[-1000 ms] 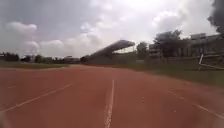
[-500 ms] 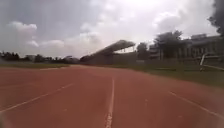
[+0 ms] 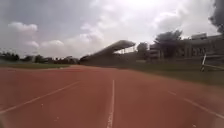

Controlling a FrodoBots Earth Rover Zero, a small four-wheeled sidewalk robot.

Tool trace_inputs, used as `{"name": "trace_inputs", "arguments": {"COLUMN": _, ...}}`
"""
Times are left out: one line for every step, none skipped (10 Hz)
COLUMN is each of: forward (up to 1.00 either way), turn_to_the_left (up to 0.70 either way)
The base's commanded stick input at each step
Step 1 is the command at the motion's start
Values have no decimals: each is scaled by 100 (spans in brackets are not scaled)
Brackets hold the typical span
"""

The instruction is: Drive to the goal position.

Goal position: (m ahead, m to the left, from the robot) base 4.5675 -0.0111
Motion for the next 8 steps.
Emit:
{"name": "trace_inputs", "arguments": {"forward": 45, "turn_to_the_left": 0}}
{"name": "trace_inputs", "arguments": {"forward": 45, "turn_to_the_left": 0}}
{"name": "trace_inputs", "arguments": {"forward": 45, "turn_to_the_left": 0}}
{"name": "trace_inputs", "arguments": {"forward": 45, "turn_to_the_left": 0}}
{"name": "trace_inputs", "arguments": {"forward": 45, "turn_to_the_left": 0}}
{"name": "trace_inputs", "arguments": {"forward": 45, "turn_to_the_left": 0}}
{"name": "trace_inputs", "arguments": {"forward": 45, "turn_to_the_left": 0}}
{"name": "trace_inputs", "arguments": {"forward": 45, "turn_to_the_left": 0}}
